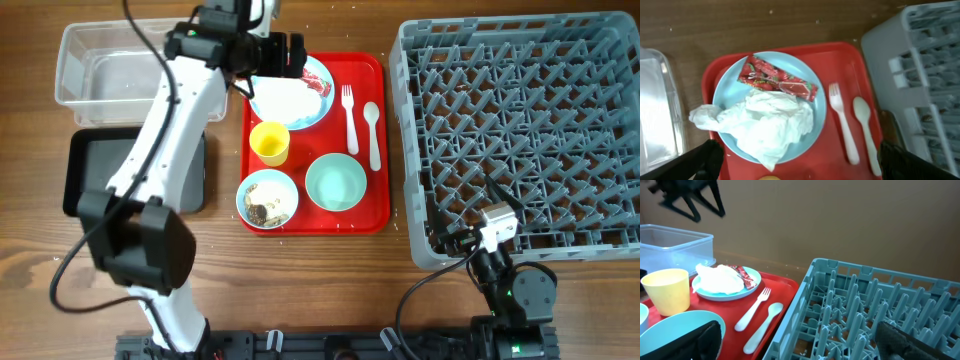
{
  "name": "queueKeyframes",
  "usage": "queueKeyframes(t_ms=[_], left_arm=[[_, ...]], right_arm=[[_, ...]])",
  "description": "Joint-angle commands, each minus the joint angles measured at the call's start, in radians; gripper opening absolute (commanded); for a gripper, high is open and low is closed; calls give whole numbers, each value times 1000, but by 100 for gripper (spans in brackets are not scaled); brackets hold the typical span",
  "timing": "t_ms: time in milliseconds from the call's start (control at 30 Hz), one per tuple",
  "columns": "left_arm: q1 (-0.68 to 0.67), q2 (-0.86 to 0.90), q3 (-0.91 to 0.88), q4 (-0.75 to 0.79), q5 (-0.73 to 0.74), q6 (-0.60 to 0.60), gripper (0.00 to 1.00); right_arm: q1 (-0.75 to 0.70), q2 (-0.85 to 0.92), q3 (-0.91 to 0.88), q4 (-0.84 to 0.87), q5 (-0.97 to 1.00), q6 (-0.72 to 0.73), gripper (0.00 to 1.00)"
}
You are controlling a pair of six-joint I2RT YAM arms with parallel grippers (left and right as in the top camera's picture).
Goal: Sort waste into correct bins and load items into the dishwasher rack
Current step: 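Grasp the white napkin with the left gripper, drop it in the clear bin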
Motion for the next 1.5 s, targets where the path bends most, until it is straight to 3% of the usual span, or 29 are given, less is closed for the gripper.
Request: queueKeyframes(t_ms=[0,167,600,667,700,833,867,1167,1467], left_arm=[[-23,100,23,29,-135,-96,100],[-37,232,23,126,-188,-212,100],[-61,415,23,177,-199,-211,99],[-61,417,23,177,-199,-211,78],[-61,417,23,177,-199,-211,54],[-61,417,23,177,-199,-211,8],[-61,417,23,177,-199,-211,4],[-47,248,151,95,-200,-204,4],[-37,82,158,9,-263,-204,4]], right_arm=[[-5,-7,-1,5,-14,-5,100],[-5,-7,-1,5,-14,-5,100],[-5,-7,-1,5,-14,-5,100],[-5,-7,-1,5,-14,-5,100],[-5,-7,-1,5,-14,-5,100],[-5,-7,-1,5,-14,-5,100],[-5,-7,-1,5,-14,-5,100],[-5,-7,-1,5,-13,-5,100],[-5,-4,-1,5,-14,-5,100]])
